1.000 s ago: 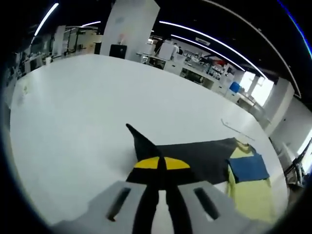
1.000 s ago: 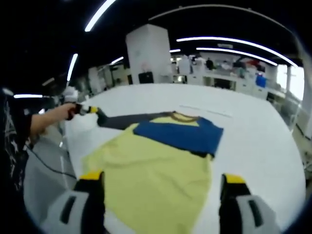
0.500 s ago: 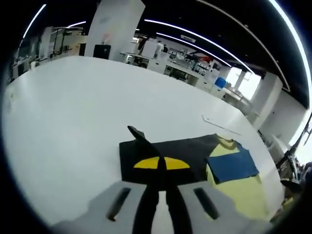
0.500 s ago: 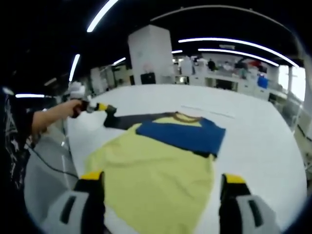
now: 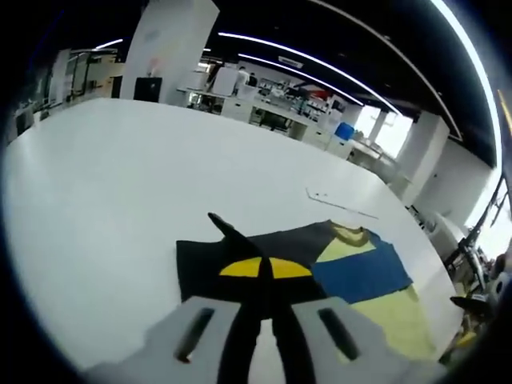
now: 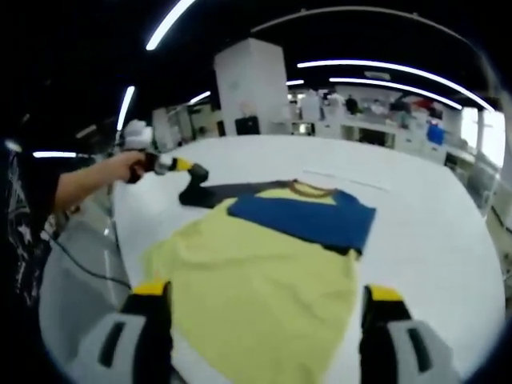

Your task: Fold the garment on the visible template until the final outline fits inside the template.

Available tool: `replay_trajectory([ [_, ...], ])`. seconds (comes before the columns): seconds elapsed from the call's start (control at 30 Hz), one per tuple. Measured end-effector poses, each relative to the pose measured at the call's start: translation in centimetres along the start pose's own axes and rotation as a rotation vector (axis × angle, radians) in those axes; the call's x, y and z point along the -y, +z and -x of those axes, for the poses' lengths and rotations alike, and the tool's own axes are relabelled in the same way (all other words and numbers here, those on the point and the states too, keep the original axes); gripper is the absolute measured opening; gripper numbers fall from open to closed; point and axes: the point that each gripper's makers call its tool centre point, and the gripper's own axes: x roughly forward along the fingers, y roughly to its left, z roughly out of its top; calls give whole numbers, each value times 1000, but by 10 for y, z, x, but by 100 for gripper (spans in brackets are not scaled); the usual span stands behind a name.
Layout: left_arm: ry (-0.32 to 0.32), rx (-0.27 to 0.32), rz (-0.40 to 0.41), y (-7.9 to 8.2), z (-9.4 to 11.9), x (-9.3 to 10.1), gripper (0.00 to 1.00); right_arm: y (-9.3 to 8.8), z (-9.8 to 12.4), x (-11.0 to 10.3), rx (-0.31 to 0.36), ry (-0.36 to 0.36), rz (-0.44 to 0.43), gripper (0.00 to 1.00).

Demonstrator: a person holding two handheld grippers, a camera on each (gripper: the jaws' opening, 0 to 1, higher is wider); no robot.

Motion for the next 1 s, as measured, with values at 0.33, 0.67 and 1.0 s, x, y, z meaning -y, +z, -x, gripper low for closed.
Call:
replay_trajectory([
  [0.33, -51, -23, -58, 0, -9, 34, 0, -4, -4, -10, -4, 20, -2, 99],
  [0.67, -116, -45, -112, 2, -23, 76, 0, -8, -6, -13, 1, 32, -11, 99],
  [1.0, -184, -58, -137, 1, -37, 117, 0, -10, -10, -17, -5, 42, -6, 99],
])
